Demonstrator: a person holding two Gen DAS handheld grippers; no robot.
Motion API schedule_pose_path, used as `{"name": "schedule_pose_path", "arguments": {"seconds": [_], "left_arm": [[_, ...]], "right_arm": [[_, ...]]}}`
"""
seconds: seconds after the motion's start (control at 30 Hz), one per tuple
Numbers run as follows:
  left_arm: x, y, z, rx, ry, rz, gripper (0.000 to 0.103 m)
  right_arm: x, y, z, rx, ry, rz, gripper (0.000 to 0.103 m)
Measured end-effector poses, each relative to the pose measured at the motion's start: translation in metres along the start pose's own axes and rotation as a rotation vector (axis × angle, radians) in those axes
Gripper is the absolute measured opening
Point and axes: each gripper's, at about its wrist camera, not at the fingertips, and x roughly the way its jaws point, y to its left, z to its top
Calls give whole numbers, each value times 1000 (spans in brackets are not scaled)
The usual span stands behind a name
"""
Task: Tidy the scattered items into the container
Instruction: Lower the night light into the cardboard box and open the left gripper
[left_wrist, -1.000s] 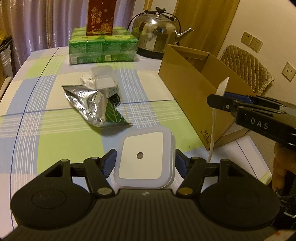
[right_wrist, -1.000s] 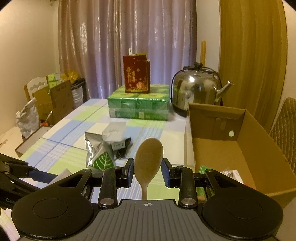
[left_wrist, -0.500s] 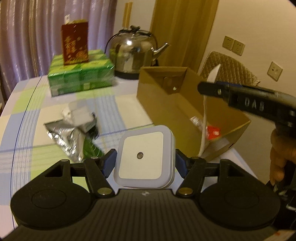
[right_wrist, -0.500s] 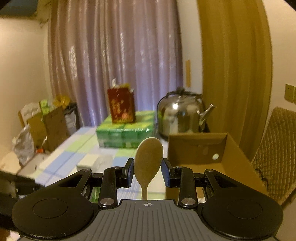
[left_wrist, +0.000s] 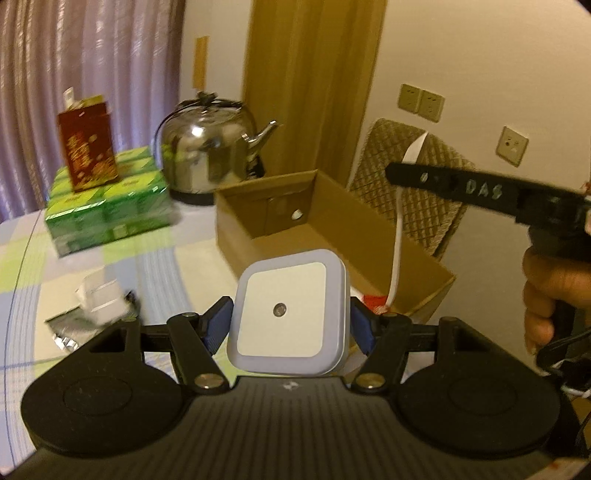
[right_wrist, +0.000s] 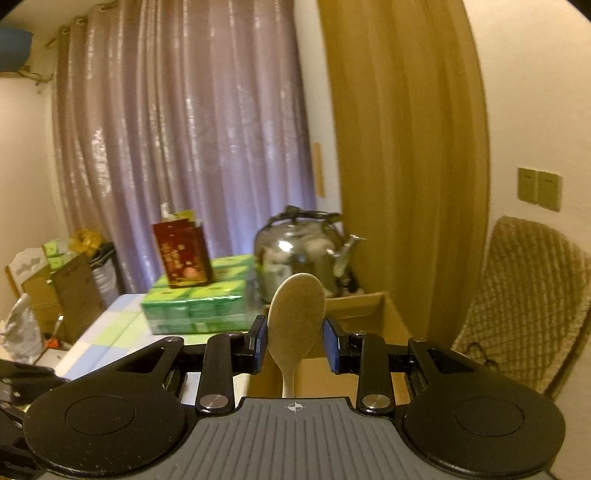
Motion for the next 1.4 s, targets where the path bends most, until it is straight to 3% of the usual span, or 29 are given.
{"name": "schedule_pose_path", "arguments": {"seconds": [0.57, 0.97, 1.4], "left_arm": [[77, -47, 38, 43, 18, -80, 62], [129, -46, 21, 53, 96, -66, 62], [139, -42, 14, 48, 128, -48, 62]], "right_arm": [[38, -73, -29, 4, 88, -76, 29], [62, -86, -57, -2, 157, -76, 29], [71, -84, -69, -4, 198, -69, 29]]}}
